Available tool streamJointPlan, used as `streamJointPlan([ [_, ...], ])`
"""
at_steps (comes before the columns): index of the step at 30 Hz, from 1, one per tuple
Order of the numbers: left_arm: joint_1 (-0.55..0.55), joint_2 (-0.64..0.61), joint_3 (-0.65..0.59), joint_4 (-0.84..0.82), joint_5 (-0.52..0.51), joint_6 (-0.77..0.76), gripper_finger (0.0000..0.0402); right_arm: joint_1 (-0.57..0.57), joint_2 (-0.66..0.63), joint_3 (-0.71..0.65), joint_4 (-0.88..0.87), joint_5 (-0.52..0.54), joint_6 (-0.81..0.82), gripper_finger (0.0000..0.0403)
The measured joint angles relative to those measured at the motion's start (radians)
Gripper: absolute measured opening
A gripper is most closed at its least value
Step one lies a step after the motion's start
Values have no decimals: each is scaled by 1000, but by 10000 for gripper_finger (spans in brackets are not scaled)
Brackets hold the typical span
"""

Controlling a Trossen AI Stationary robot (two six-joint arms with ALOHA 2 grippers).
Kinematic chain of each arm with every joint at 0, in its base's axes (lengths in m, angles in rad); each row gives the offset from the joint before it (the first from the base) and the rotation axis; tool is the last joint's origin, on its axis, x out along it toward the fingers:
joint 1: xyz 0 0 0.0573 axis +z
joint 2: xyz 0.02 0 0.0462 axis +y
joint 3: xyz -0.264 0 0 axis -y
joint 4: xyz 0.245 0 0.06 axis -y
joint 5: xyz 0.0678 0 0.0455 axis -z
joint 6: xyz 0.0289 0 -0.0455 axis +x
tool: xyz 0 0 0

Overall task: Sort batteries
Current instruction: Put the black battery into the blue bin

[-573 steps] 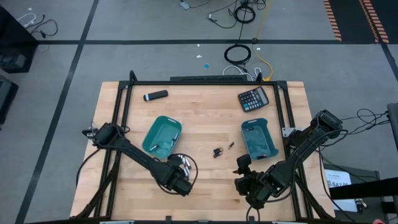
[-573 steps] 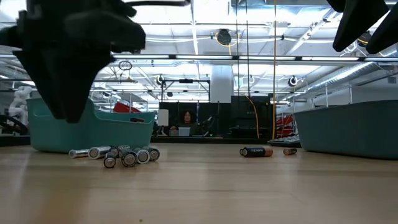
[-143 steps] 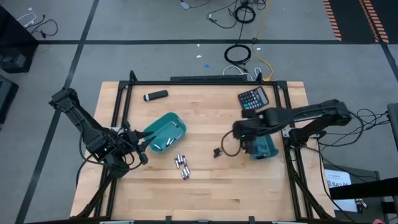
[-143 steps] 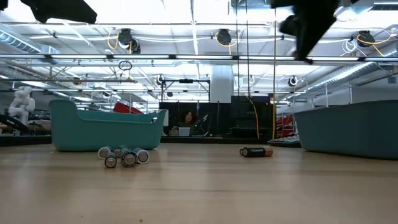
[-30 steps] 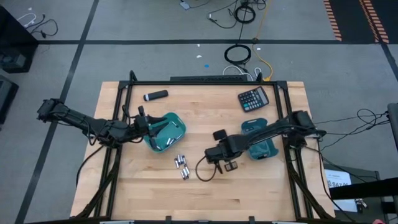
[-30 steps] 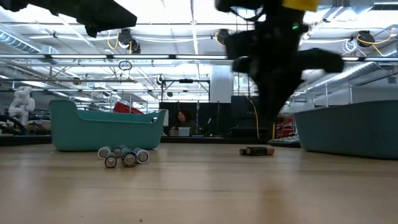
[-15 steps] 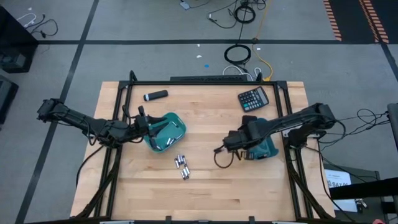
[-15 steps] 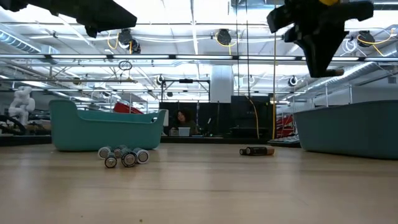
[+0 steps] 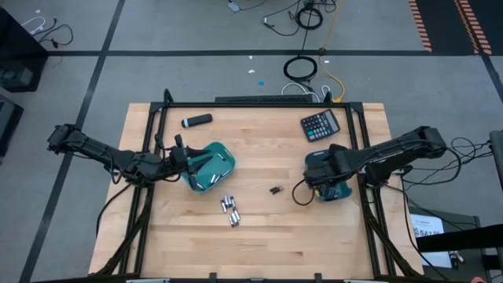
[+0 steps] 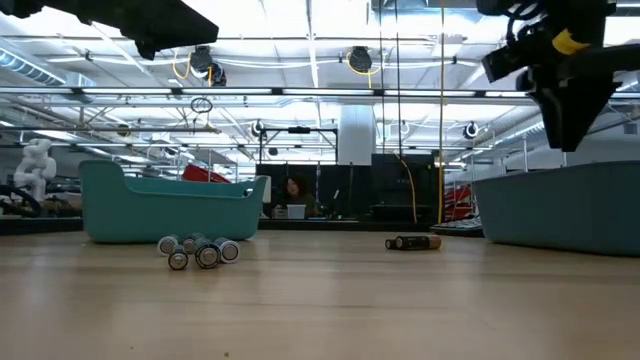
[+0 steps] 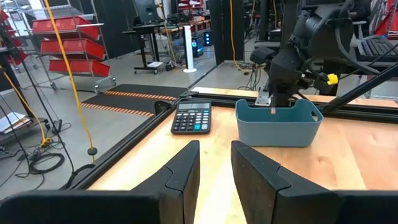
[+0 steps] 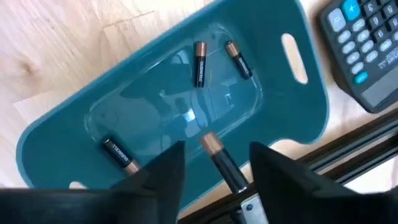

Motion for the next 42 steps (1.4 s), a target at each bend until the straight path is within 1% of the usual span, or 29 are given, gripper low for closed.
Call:
streamJointPlan([
  [3, 0, 0, 0, 1, 0, 0, 102, -1, -4, 40, 9, -37, 10, 209],
  [5, 0, 0, 0, 1, 0, 0, 102, 0, 17, 97, 67, -34, -15, 219],
  [7, 5, 0, 0, 1, 0, 1, 102, 15, 57, 154, 136, 0, -79, 221],
  [12, 11, 0, 0, 0, 0, 1, 102, 36, 223, 267, 291, 5, -295, 205],
  [16, 10, 0, 0, -4, 0, 0, 102, 33, 350, 283, 335, -24, -461, 197],
  [20, 10, 0, 0, -18, 0, 0, 102, 11, 431, 283, 374, -28, -552, 177],
  [26, 10, 0, 0, -19, 0, 0, 102, -26, 513, 283, 473, -62, -637, 136],
  [28, 10, 0, 0, -21, 0, 0, 102, -32, 529, 283, 503, -97, -655, 130],
  [30, 10, 0, 0, -29, 0, 0, 102, -34, 542, 283, 528, -124, -676, 125],
  [38, 10, 0, 0, -35, 0, 1, 102, -35, 580, 284, 553, -131, -719, 119],
  [42, 10, 0, 0, -35, 0, 0, 102, -41, 612, 284, 574, -156, -727, 118],
])
